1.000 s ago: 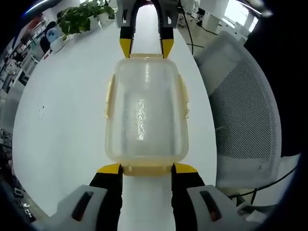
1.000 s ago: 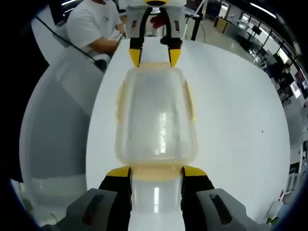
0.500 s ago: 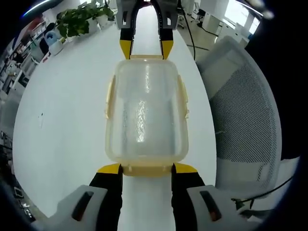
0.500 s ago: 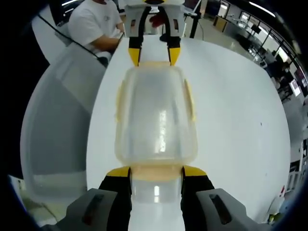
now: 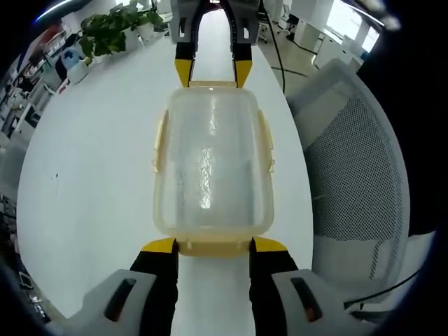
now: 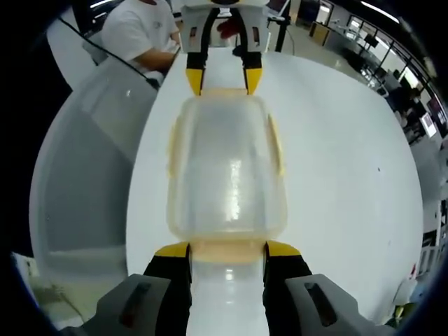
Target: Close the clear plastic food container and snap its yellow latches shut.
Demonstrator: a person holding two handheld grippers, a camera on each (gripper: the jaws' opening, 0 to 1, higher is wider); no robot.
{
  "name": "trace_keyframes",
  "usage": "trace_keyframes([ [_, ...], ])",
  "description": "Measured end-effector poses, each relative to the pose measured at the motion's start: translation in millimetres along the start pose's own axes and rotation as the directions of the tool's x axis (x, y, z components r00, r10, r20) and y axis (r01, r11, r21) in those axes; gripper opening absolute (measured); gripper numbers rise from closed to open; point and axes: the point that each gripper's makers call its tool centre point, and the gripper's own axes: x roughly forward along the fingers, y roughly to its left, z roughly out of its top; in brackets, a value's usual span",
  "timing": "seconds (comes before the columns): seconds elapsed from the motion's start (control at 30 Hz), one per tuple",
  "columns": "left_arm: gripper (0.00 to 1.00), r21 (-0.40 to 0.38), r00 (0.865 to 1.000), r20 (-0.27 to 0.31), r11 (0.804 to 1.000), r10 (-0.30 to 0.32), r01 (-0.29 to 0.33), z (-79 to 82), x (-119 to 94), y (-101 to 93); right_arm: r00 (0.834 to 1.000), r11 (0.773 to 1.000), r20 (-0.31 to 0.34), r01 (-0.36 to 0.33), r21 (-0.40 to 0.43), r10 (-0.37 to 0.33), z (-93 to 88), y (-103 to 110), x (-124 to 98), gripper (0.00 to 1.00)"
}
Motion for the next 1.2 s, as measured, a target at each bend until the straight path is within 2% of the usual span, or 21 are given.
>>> trace_keyframes([
  [0.2,0.38,0.0,1.0,0.001,1.0,-0.003,0.003,11.8,5.7,-0.6,1.0,1.0,0.002,-0.002,0.006,0.002,-13.2,0.8,-1.8,0.38],
  [0.3,0.38,0.007,1.0,-0.006,1.0,-0.002,0.002,14.9,8.4,0.9,1.0,1.0,0.024,-0.009,0.026,0.008,-17.1,1.1,-4.6,0.38],
  [0.5,0.38,0.005,1.0,0.003,1.0,0.001,-0.001,27.8,12.0,1.8,1.0,1.0,0.01,-0.007,0.012,0.007,-28.5,-0.4,-6.5,0.38],
  [0.93,0.38,-0.001,1.0,0.007,1.0,0.007,-0.007,44.9,17.8,5.5,1.0,1.0,0.002,-0.009,-0.001,0.009,-48.8,-5.1,-10.7,0.38],
  [1.2,0.38,-0.001,1.0,0.005,1.0,0.003,-0.003,53.0,23.7,1.6,1.0,1.0,-0.004,-0.011,0.003,0.011,-57.3,-0.3,-12.4,0.38],
])
